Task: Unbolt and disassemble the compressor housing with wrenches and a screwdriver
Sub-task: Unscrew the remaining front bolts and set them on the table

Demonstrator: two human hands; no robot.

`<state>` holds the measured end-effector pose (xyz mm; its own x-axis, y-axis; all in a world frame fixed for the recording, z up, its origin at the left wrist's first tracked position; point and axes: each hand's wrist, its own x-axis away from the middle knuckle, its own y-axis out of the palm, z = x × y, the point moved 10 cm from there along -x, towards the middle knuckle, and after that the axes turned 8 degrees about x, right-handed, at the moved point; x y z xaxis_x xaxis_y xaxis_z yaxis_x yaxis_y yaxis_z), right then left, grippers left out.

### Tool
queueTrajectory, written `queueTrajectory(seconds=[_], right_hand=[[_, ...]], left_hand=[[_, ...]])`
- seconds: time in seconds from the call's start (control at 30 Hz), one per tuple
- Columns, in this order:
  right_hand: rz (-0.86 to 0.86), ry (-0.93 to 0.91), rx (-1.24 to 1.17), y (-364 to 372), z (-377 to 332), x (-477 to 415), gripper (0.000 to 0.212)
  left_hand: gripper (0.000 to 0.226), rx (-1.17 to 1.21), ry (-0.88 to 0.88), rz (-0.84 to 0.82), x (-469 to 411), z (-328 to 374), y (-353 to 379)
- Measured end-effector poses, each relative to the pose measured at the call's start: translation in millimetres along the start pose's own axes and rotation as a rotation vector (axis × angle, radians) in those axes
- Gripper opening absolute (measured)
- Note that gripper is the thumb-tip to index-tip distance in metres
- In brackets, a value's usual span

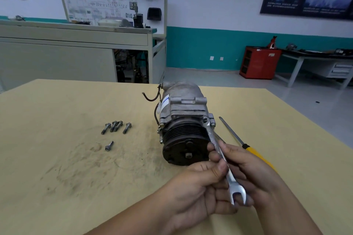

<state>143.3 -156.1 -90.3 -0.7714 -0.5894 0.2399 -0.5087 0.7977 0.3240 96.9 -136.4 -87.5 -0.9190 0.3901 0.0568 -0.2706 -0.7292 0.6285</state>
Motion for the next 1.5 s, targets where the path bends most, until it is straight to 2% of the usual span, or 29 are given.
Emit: queueTrajectory(seconds=[0.13, 0.4, 0.57, 0.7, 0.93, 1.03, 1.1, 1.27, 1.43, 1.5], right_hand=[[0.048, 0.010, -0.012, 2, -2, 2, 0.019], [0.172, -0.131, 0.178, 5, -21, 9, 0.024], [-0.012, -0.080, 0.086, 21, -12, 8, 0.025], [0.009, -0.057, -0.024, 20, -2, 3, 0.019], [0.194, -0.045, 0.141, -3, -1, 5, 0.016], [0.233, -0.065, 0.205, -8, -7, 7, 0.019], [0.195, -0.058, 0.207, -5, -9, 8, 0.020], [-0.018, -0.032, 0.008, 11, -9, 9, 0.034], [0.071, -0.023, -0.049, 11, -8, 4, 0.023], [0.110, -0.015, -0.028, 8, -7, 4, 0.024]], left_hand=[[0.033, 0.025, 0.061, 0.025, 1, 0, -2], [0.025, -0.051, 0.154, 0.145, 12, 20, -12], [0.022, 0.130, 0.121, 0.157, 19, 15, -17], [0.022, 0.188, 0.098, 0.185, 21, 5, -25], [0.029, -0.163, 0.117, 0.252, 15, 3, -25], [0.027, -0.198, 0.147, 0.249, 13, 6, -20], [0.026, -0.164, 0.150, 0.216, 12, 7, -13], [0.021, 0.057, 0.137, 0.161, 14, 8, -2], [0.020, 0.277, 0.099, 0.193, 16, 4, -3], [0.022, 0.289, 0.105, 0.218, 14, -1, -7]])
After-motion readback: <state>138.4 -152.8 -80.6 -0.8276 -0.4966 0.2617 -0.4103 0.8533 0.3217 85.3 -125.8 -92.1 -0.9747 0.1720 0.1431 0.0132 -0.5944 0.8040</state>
